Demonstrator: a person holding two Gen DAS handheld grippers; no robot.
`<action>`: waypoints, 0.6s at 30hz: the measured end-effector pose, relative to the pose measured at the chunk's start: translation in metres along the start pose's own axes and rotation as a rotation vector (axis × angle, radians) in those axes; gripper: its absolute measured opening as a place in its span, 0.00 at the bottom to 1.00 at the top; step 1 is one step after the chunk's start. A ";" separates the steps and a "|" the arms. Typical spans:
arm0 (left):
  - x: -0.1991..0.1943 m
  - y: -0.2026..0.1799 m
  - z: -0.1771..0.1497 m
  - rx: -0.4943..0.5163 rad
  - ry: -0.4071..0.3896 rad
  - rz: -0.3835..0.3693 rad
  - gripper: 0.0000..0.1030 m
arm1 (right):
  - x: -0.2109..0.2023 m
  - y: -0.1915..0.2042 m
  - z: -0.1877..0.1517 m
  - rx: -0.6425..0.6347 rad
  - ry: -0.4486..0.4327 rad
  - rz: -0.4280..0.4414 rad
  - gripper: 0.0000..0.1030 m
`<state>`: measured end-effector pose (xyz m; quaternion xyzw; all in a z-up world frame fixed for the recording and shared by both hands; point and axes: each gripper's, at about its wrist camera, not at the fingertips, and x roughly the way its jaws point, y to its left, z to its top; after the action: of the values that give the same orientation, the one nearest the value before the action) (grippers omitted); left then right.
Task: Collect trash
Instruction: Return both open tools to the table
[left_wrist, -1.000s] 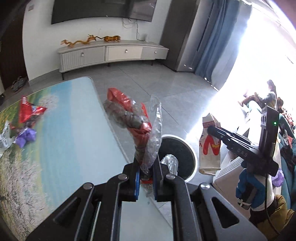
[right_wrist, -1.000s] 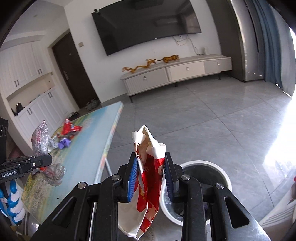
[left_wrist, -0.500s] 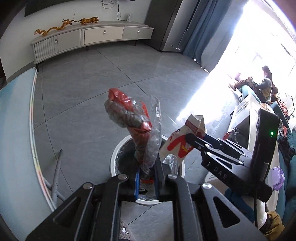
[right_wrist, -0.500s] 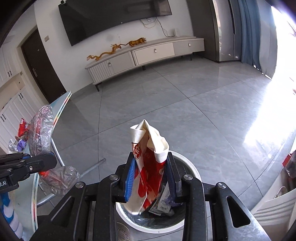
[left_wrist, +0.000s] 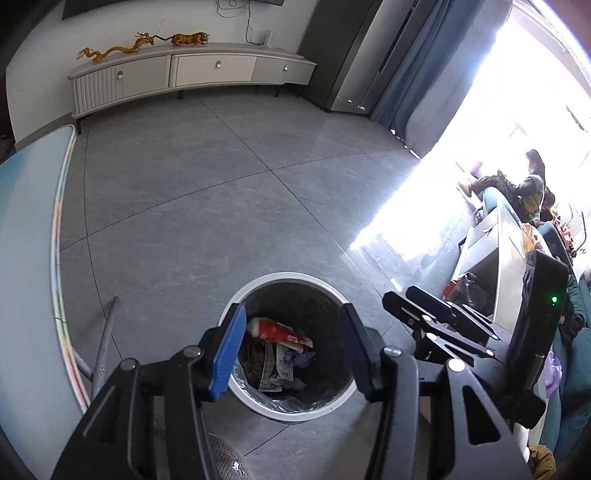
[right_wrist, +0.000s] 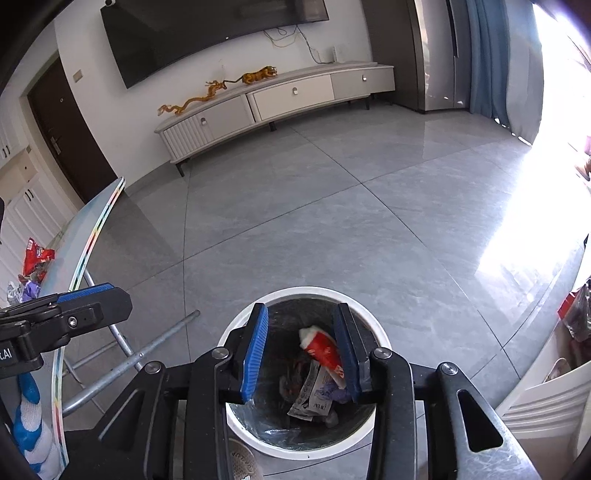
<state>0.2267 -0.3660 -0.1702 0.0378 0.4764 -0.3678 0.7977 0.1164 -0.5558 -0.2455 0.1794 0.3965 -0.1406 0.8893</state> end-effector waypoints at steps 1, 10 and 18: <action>-0.009 0.002 -0.001 -0.003 -0.020 0.014 0.49 | -0.004 0.002 -0.001 -0.001 -0.007 -0.002 0.41; -0.101 0.031 -0.024 -0.011 -0.211 0.217 0.50 | -0.061 0.035 -0.003 -0.053 -0.110 0.011 0.50; -0.187 0.053 -0.057 -0.020 -0.363 0.402 0.61 | -0.105 0.093 -0.011 -0.151 -0.176 0.070 0.58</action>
<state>0.1663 -0.2015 -0.0694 0.0570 0.3122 -0.1981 0.9274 0.0779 -0.4569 -0.1534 0.1126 0.3197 -0.0943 0.9361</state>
